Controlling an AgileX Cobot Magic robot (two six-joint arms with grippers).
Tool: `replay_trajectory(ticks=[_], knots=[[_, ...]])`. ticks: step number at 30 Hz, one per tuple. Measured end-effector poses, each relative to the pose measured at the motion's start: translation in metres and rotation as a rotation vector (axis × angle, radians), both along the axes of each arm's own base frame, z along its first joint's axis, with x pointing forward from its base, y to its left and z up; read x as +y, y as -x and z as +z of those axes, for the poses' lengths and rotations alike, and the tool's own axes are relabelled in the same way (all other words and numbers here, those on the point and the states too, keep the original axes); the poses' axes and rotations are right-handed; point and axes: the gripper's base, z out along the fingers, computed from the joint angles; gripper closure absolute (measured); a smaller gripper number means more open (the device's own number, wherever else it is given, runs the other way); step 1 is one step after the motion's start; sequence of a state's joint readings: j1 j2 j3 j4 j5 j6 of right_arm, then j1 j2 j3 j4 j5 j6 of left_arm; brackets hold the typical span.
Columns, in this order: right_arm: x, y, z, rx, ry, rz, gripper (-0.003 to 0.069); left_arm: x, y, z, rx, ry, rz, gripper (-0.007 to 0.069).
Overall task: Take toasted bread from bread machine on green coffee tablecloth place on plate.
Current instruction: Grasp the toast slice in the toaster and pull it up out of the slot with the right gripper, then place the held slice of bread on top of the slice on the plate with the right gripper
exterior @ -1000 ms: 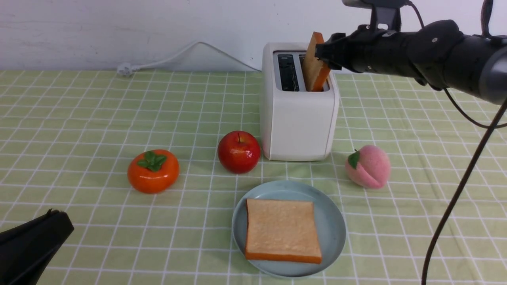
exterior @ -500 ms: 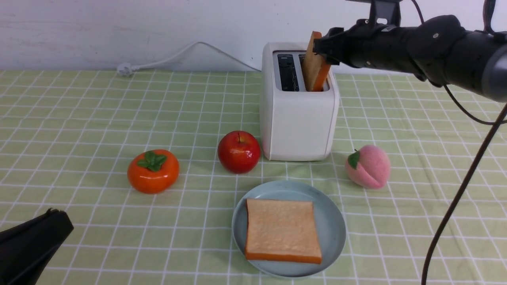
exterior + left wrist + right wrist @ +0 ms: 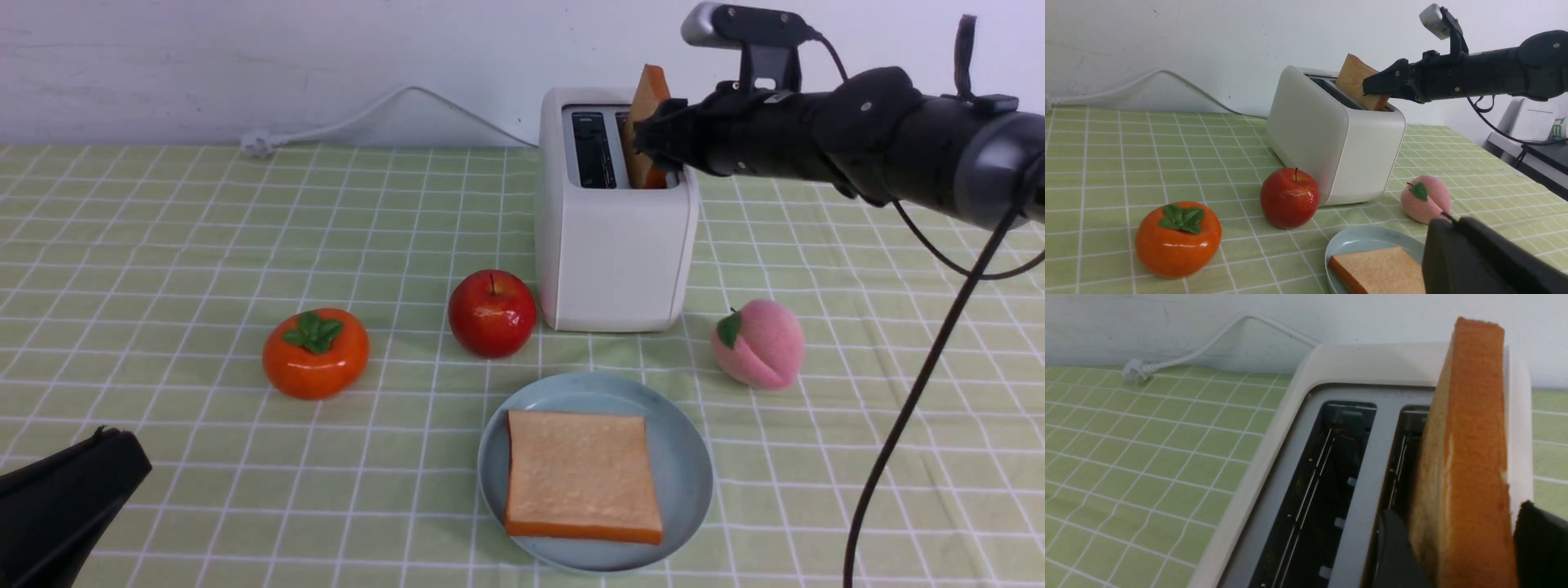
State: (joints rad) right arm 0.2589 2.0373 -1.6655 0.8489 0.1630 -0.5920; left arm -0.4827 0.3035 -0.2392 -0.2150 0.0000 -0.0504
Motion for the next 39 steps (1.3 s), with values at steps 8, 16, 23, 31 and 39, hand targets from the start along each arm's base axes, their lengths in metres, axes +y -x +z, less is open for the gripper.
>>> replay_trajectory(ticks=[8,16,23,31,39], knots=[[0.002,0.003,0.006,0.003,-0.032,0.004,0.0540,0.000,0.000,0.000,0.000,0.000,0.000,0.0627],[-0.005,0.031,0.074,-0.121,-0.090,0.010,0.0540,0.000,0.000,0.000,0.000,0.000,0.000,0.0627],[-0.016,0.129,0.177,-0.166,-0.031,0.292,0.0540,0.000,0.000,-0.001,0.008,-0.004,-0.002,0.0627],[-0.024,0.199,0.157,0.195,-0.046,0.474,0.0540,-0.001,0.001,-0.005,0.053,-0.028,-0.013,0.0627],[-0.015,0.195,0.062,0.493,-0.179,0.508,0.0540,-0.002,0.001,-0.011,0.094,-0.071,-0.024,0.0627]])
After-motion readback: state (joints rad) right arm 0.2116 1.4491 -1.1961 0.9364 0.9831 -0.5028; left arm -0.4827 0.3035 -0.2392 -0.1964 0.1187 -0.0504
